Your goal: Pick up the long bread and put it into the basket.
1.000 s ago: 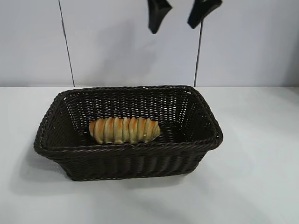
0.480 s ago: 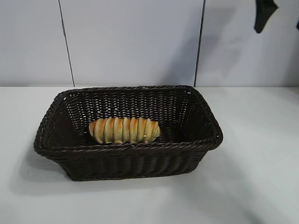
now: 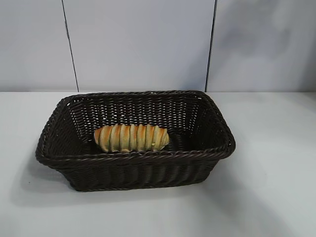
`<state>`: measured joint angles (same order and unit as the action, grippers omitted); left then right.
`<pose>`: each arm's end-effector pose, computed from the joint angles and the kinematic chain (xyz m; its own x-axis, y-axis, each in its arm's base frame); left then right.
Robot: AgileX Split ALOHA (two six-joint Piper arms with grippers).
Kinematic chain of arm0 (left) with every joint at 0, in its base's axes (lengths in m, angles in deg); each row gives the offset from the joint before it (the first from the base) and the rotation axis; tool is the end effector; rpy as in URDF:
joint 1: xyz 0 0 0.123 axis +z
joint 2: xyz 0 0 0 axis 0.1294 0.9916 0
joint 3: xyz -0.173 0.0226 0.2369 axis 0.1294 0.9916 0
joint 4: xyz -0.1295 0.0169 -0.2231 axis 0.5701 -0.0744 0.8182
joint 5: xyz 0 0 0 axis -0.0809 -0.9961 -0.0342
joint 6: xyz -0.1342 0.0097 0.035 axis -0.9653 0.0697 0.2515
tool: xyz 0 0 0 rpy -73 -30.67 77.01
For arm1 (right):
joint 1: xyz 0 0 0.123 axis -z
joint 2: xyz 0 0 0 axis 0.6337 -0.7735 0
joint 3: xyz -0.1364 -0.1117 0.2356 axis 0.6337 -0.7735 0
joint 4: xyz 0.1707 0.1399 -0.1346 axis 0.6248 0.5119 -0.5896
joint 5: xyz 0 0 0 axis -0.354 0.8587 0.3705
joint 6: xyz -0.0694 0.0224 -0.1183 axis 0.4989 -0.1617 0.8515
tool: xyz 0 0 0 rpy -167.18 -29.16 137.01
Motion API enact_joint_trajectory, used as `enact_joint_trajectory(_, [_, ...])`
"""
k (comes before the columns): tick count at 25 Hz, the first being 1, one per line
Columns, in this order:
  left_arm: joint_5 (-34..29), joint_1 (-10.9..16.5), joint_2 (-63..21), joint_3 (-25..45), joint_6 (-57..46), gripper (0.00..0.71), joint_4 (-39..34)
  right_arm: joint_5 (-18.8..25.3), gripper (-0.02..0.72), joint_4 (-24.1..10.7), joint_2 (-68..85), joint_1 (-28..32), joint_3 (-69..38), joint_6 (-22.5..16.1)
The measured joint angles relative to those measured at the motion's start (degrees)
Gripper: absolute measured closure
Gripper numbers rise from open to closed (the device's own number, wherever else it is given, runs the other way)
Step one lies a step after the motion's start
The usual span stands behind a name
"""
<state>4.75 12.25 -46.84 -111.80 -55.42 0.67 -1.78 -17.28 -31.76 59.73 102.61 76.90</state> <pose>0.0301 -0.0064 0.2461 -0.5166 0.0100 -0.8562 -0.0012 0.9999 0.0124 0.2728 -0.0768 0.4971 -0.5923 0.0883 -0.8009 0.1472 0.9891 0.0002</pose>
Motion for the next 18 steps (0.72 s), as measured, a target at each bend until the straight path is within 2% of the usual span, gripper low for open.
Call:
enact_joint_trajectory(4, [0.0,0.0,0.0,0.0,0.0,0.023,0.0,-1.1,0.008,0.9,11.3,0.0,-7.9,0.0])
enact_joint_trajectory(14, [0.0,0.0,0.0,0.0,0.0,0.023,0.0,-10.0,0.008,0.9,34.8,0.0,-33.4,-0.1])
enact_joint_trajectory(18, [0.0,0.0,0.0,0.0,0.0,0.023,0.0,-14.6,0.008,-0.3,41.4,-3.1,-42.2,-0.1])
